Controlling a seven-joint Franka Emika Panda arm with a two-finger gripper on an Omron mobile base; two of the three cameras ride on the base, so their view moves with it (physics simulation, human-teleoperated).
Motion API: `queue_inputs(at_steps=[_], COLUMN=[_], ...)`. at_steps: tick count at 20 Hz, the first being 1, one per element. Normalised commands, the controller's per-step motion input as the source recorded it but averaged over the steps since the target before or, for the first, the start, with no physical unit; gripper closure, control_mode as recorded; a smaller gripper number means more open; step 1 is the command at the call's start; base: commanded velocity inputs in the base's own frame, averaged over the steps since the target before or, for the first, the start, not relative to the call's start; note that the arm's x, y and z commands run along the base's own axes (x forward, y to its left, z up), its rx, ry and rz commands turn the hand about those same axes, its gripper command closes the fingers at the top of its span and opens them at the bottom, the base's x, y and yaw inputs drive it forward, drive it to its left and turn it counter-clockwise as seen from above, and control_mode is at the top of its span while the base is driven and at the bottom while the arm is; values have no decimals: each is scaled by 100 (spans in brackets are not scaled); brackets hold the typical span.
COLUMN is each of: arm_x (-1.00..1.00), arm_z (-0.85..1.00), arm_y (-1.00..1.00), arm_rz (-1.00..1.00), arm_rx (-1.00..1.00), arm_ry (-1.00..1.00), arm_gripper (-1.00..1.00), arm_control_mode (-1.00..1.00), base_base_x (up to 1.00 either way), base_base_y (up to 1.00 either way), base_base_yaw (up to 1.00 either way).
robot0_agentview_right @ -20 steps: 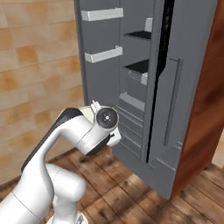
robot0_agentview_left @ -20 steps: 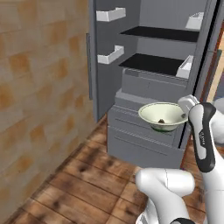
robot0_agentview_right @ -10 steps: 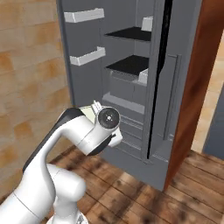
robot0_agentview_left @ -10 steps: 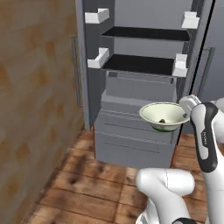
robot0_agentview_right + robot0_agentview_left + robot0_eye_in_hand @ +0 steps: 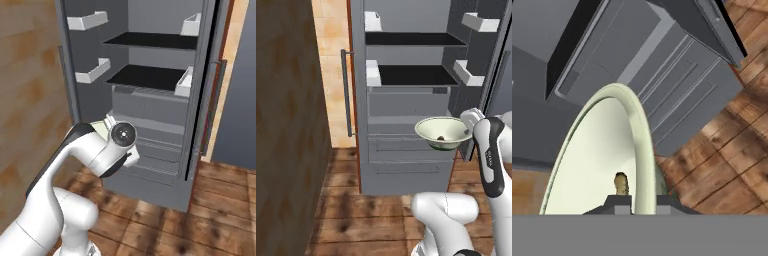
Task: Move the cup from next to the sink to the open cabinet. Then, move the bowl with the mushroom to the fridge to clear the area for faucet cleaning.
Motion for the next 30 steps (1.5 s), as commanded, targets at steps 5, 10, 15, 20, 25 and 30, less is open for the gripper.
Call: queue_inputs(at_steps=[5, 10, 15, 20, 25, 30], arm_x=[0, 0, 0, 0, 0, 0], arm_z=[0, 0, 0, 0, 0, 0], arm_y=[0, 0, 0, 0, 0, 0], arm_rz=[0, 0, 0, 0, 0, 0], arm_rx=[0, 0, 0, 0, 0, 0], arm_ry=[0, 0, 0, 0, 0, 0], arm_gripper=[100, 100, 100, 100, 100, 100], arm_control_mode=[100, 100, 100, 100, 100, 100], base_base_x=[56, 83, 87, 67, 29, -1], base_base_y=[81, 20, 0, 0, 1, -8], base_base_yaw=[-39, -18, -13, -14, -12, -12])
